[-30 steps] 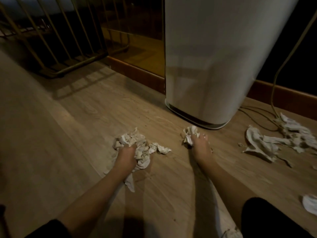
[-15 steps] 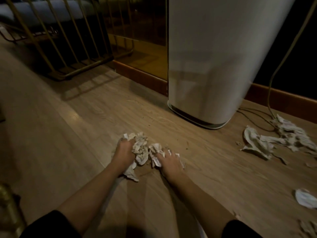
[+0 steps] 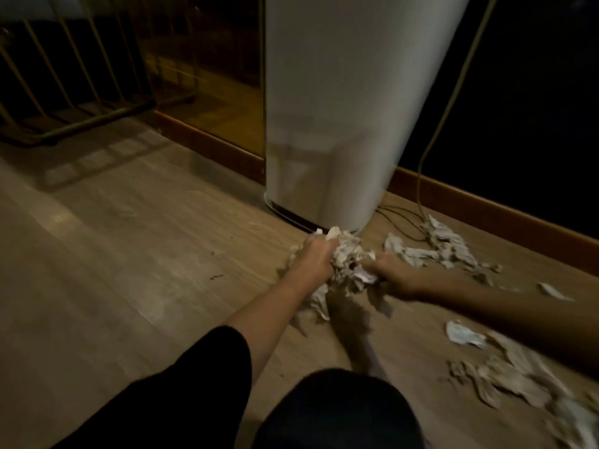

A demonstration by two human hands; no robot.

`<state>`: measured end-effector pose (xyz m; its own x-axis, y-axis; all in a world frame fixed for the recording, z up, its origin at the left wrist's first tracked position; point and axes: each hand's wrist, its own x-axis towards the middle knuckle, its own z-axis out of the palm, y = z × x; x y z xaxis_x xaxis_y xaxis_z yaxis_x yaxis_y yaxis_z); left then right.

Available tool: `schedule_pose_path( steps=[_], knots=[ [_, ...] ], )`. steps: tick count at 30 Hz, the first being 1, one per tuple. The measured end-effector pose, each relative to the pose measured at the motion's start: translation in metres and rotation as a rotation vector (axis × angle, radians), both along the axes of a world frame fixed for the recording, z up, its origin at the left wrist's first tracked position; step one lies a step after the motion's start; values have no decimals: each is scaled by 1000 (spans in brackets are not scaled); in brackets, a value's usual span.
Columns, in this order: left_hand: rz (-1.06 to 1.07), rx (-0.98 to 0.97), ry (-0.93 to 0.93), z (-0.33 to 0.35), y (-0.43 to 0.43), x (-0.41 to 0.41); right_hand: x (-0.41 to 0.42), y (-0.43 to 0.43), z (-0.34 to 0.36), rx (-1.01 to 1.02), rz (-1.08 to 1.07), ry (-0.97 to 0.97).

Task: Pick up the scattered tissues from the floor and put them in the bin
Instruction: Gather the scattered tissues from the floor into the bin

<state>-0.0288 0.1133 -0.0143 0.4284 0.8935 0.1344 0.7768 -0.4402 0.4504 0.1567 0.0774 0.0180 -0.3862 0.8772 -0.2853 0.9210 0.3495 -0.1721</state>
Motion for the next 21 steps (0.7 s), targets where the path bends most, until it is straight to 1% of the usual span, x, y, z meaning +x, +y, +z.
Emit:
schedule_pose_path(
  steps=[2, 3, 5, 8, 9, 12, 13, 17, 21],
  knots=[
    [-99, 40, 37, 25, 1, 37, 34, -6, 21, -15, -56, 23],
    [-145, 47, 85, 35, 1, 57, 51, -11, 28, -19, -96, 73],
    [-239, 38, 149, 57, 1, 98, 82, -25, 34, 59, -139, 144],
    [-366, 73, 240, 73, 1, 154, 127, -43, 37, 209, -242, 100],
    [-395, 67, 266, 76, -2, 171, 141, -48, 37, 253, -279, 113],
    [-419, 22, 311, 79, -12, 227, 193, -64, 29, 274, -449, 168],
    [-422, 13, 303, 79, -14, 250, 213, -68, 26, 267, -495, 193],
    [-422, -51, 184, 79, -19, 351, 304, -79, 26, 306, -553, 278],
    [-476, -75, 105, 73, -33, 447, 390, -102, 32, 429, -746, 315]
  ],
)
